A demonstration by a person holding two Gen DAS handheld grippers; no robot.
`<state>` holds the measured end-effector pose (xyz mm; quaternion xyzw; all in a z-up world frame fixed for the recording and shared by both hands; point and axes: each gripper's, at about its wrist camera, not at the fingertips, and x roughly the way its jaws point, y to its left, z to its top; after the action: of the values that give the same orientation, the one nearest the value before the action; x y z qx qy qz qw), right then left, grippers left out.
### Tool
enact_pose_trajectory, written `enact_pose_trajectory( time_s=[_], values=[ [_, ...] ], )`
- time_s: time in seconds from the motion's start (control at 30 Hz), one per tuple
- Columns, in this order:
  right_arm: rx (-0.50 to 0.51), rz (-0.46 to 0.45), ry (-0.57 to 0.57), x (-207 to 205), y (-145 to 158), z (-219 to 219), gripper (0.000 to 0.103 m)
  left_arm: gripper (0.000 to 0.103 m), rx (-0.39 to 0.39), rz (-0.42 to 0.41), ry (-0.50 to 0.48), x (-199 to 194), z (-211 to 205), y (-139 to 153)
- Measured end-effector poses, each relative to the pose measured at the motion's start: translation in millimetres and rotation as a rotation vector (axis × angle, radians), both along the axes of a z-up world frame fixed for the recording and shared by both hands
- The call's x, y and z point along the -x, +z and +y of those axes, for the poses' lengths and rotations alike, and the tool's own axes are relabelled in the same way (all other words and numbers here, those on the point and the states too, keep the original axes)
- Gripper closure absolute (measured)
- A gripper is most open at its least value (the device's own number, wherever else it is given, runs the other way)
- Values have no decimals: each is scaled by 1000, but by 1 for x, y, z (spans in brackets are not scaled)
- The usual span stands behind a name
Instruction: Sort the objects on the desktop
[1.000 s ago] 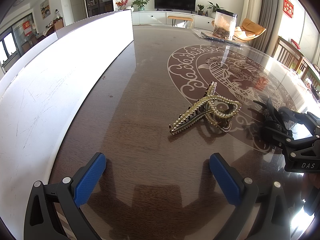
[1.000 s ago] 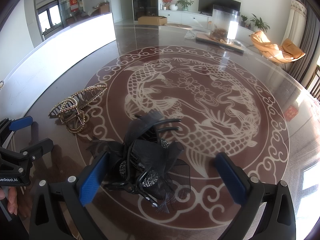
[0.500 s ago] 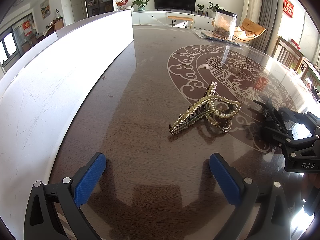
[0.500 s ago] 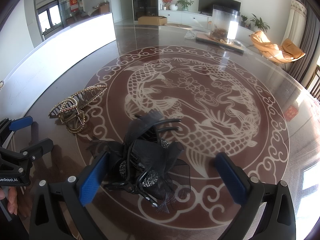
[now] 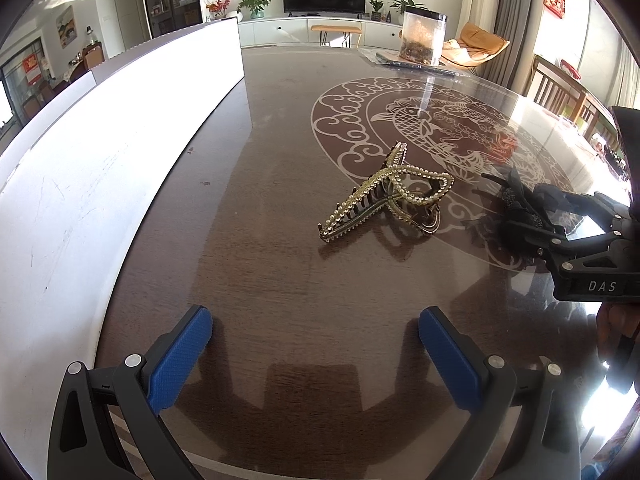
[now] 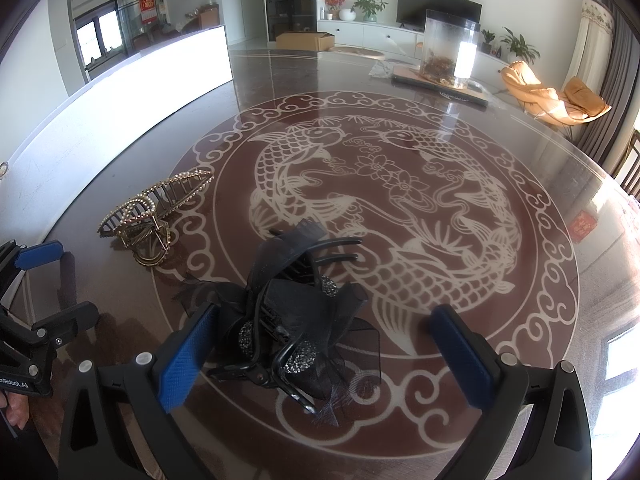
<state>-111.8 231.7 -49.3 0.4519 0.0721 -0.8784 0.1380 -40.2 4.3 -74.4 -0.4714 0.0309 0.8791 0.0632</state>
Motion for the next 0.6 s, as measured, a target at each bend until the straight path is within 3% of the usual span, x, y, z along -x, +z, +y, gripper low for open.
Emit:
enact_pose_trajectory(
  time_s=[0.13,0.23,0.37,0.6],
  values=[
    [-5,-19,7,1,1,0,0,0,-6,-28,-78,13,2,3],
    [-28,-89,26,6,2,-1,0,0,31,-3,-111,32,9,11],
    [-42,-120,59,6,1,1,0,0,13,14,-211,58,29,23],
    [21,-124,60,0,5,7,0,0,140,4,-339,76,62,12]
  ],
)
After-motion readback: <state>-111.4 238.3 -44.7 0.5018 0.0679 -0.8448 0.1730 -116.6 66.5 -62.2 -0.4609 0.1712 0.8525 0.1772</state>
